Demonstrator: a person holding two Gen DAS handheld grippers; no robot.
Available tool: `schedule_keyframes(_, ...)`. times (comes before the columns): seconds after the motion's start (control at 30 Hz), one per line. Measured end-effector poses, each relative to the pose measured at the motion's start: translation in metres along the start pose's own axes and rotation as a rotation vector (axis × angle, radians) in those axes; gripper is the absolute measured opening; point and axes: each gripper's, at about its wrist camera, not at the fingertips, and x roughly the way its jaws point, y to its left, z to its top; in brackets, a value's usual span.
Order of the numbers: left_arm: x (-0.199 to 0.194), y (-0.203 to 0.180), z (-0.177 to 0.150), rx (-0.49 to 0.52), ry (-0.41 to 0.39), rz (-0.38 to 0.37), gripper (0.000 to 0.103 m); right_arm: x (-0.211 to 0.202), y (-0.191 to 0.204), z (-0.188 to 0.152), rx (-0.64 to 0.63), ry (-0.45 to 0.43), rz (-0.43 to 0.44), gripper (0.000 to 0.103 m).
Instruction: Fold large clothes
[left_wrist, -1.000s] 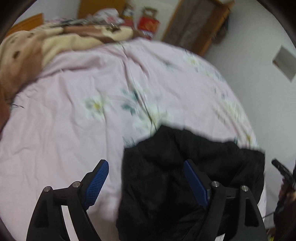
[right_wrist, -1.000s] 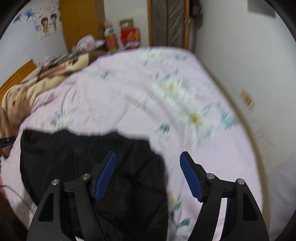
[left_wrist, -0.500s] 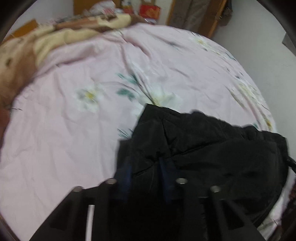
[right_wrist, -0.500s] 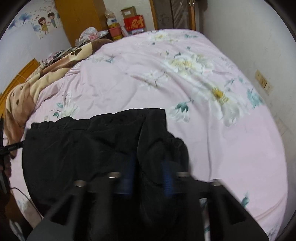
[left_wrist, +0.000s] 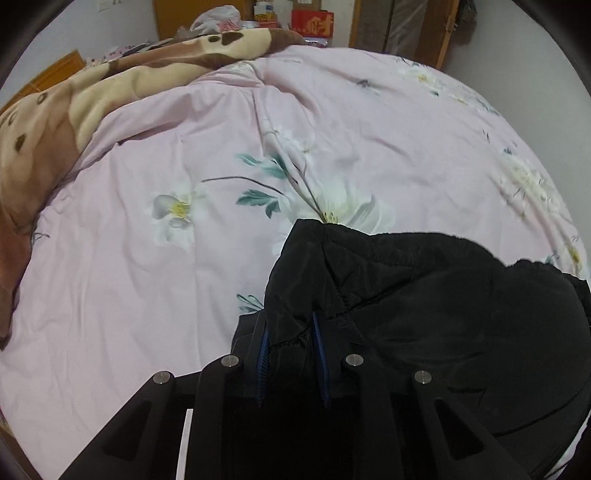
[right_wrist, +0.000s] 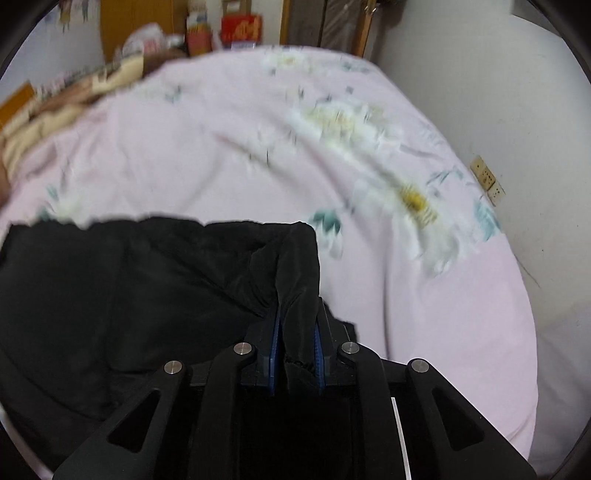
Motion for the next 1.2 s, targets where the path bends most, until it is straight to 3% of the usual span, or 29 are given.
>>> schedule_keyframes(0.1, 0.009, -0.004, 0.001, 0.030, 0.023, 0.017, 0.022, 0.017, 0.006, 0.002, -0.021, 0.073, -0.017, 0.018)
schedule_keyframes(0.3, 0.013, 0.000, 0.006, -0.057, 0.058, 0.017, 0.029, 0.026, 0.010, 0.008, -0.026, 0.160, -0.053, 0.026)
schedule_keyframes(0.37, -0.004, 0.006, 0.006, -0.088, 0.037, -0.007, 0.031, 0.006, 0.003, 0.011, 0.037, 0.109, -0.092, 0.042)
schedule_keyframes(0.4, -0.012, 0.008, 0.006, -0.091, 0.019, -0.016, 0.035, -0.011, -0.002, 0.013, 0.084, 0.043, -0.103, 0.046)
schedule_keyframes(0.47, -0.033, 0.014, 0.003, -0.093, -0.022, -0.017, 0.042, -0.042, -0.008, 0.014, 0.135, -0.055, -0.087, 0.064)
schedule_keyframes(0.53, -0.058, 0.020, -0.004, -0.124, -0.069, -0.028, 0.043, -0.070, -0.010, 0.011, 0.148, -0.128, -0.054, 0.066)
schedule_keyframes(0.6, -0.085, 0.020, -0.014, -0.135, -0.122, -0.072, 0.054, -0.105, -0.002, 0.001, 0.129, -0.213, 0.006, 0.066)
schedule_keyframes(0.7, -0.124, 0.001, -0.039, -0.140, -0.235, -0.073, 0.073, -0.137, 0.019, -0.020, 0.075, -0.277, 0.060, 0.066)
schedule_keyframes(0.73, -0.130, -0.011, -0.048, -0.125, -0.238, -0.105, 0.073, -0.143, 0.030, -0.028, 0.043, -0.288, 0.092, 0.066)
schedule_keyframes(0.87, -0.124, -0.066, -0.077, -0.008, -0.193, -0.157, 0.073, -0.132, 0.071, -0.050, -0.005, -0.241, 0.197, 0.066)
schedule_keyframes(1.0, -0.089, -0.107, -0.091, 0.050, -0.121, -0.128, 0.073, -0.095, 0.097, -0.067, -0.006, -0.160, 0.211, 0.066)
schedule_keyframes(1.2, -0.028, -0.121, -0.099, 0.095, -0.044, -0.046, 0.081, -0.037, 0.104, -0.080, -0.009, -0.066, 0.195, 0.067)
